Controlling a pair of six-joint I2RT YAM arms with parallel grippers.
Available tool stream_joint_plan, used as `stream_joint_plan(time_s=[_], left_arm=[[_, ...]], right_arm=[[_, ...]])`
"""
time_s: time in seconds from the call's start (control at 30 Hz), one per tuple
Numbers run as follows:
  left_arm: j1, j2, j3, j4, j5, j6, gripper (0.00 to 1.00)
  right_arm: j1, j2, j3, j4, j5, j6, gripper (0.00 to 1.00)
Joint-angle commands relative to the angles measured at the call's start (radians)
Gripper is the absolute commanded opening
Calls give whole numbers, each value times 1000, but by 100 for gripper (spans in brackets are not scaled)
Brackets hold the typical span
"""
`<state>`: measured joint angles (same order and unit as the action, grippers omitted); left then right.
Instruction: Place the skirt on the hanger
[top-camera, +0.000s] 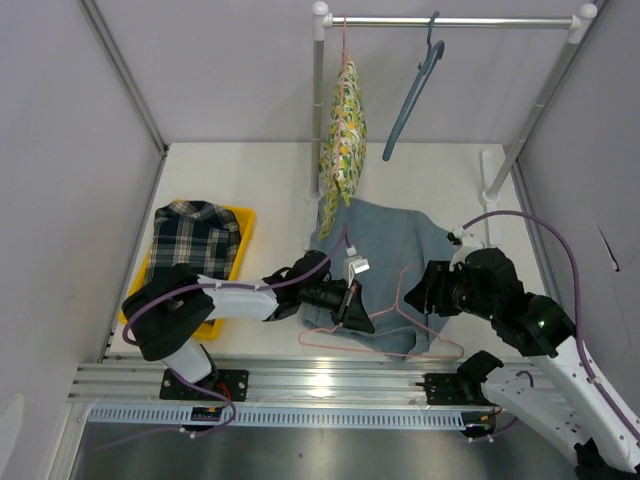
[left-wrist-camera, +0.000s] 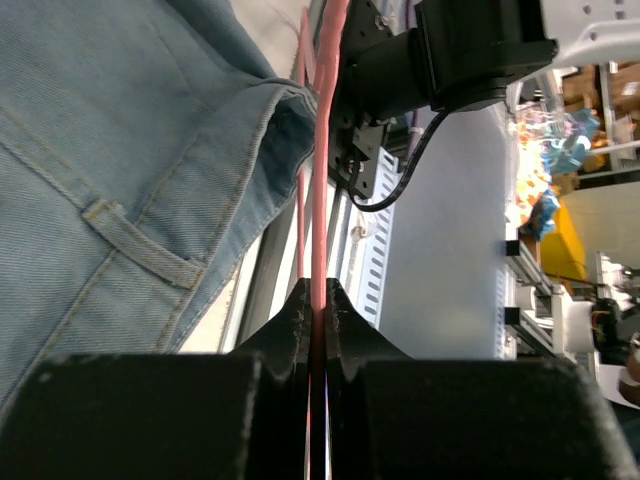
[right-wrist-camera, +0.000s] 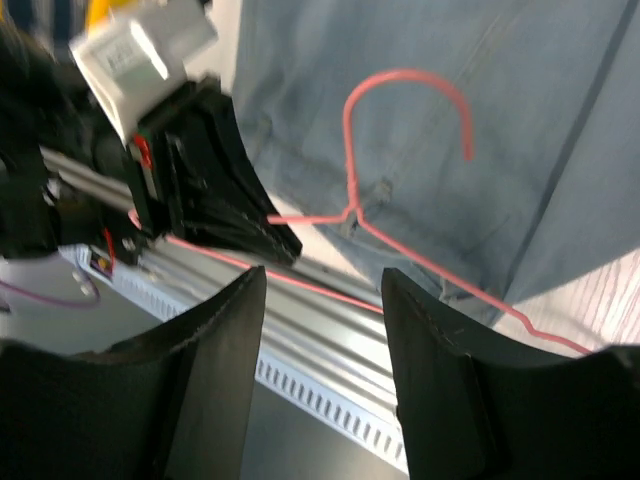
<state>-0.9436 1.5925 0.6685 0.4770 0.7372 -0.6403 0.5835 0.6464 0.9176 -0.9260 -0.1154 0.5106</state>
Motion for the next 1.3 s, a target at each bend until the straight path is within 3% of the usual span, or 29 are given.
stream_joint_plan(time_s=[0.0, 0.2, 0.3, 0.87, 1.07, 1.27], left_arm=[[12, 18, -21, 132, 62, -33, 0], [42, 49, -30, 146, 80, -36, 0], [57, 58, -26, 149, 85, -39, 0], [72, 96, -58, 242, 96, -82, 0], [72, 101, -63, 259, 103, -88, 0], [72, 98, -69, 264, 103, -90, 0]], right_arm=[[114, 10, -28, 42, 192, 98, 54], [329, 90, -34, -37, 417, 212, 54], [380, 114, -55, -74, 448, 253, 54], [464, 194, -244, -59, 430, 420, 54], [490, 228, -272, -54, 441, 456, 47], [518, 236, -293, -51, 444, 486, 46]])
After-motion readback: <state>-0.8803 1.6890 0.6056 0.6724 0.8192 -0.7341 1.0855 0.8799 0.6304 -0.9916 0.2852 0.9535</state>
